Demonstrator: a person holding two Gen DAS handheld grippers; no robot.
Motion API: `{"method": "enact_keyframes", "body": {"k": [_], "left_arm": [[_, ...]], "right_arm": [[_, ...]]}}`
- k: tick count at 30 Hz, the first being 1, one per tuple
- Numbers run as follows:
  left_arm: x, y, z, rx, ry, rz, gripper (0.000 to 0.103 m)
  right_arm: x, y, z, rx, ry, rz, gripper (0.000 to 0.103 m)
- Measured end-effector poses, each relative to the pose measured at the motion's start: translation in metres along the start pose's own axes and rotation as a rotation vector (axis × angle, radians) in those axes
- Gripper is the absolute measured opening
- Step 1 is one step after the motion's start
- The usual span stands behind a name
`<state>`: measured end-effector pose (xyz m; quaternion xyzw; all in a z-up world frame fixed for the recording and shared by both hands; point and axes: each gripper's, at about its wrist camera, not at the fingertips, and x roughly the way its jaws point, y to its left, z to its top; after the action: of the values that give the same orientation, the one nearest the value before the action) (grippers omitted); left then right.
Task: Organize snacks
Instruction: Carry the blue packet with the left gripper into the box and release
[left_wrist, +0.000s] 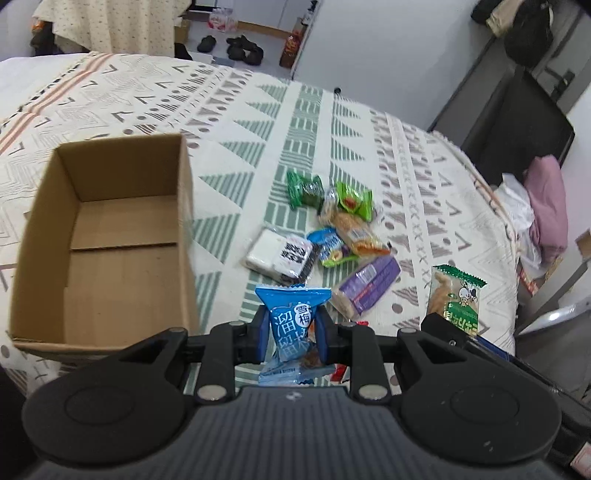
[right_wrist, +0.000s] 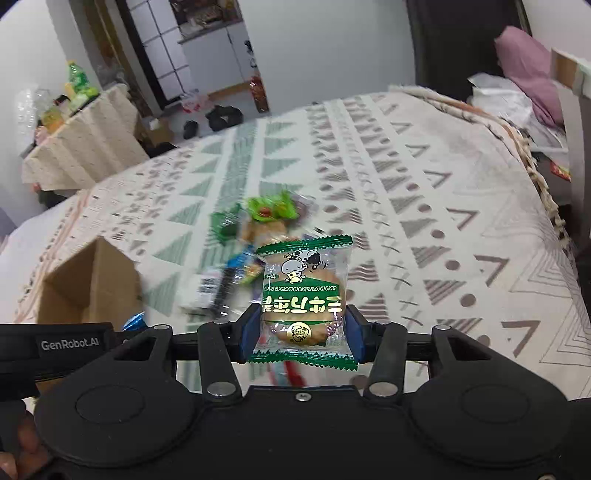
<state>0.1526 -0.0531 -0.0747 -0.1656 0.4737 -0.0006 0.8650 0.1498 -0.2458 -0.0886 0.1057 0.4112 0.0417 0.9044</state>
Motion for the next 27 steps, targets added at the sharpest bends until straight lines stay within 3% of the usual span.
{"method": "enact_keyframes", "body": {"k": [9,27], "left_arm": [[-0.036,0.025,0.005,-0.054,-0.087,0.001,0.024],[-0.070,0.095,0.012,-0.136,-0.136,0.022,0.025]], "right_arm": [[-0.030,0.043,0.006,-0.066,-0.079,0.055,0.047],[-0.053,0.111,-0.002,-0.152,-0.133,0.118,0.047]]}}
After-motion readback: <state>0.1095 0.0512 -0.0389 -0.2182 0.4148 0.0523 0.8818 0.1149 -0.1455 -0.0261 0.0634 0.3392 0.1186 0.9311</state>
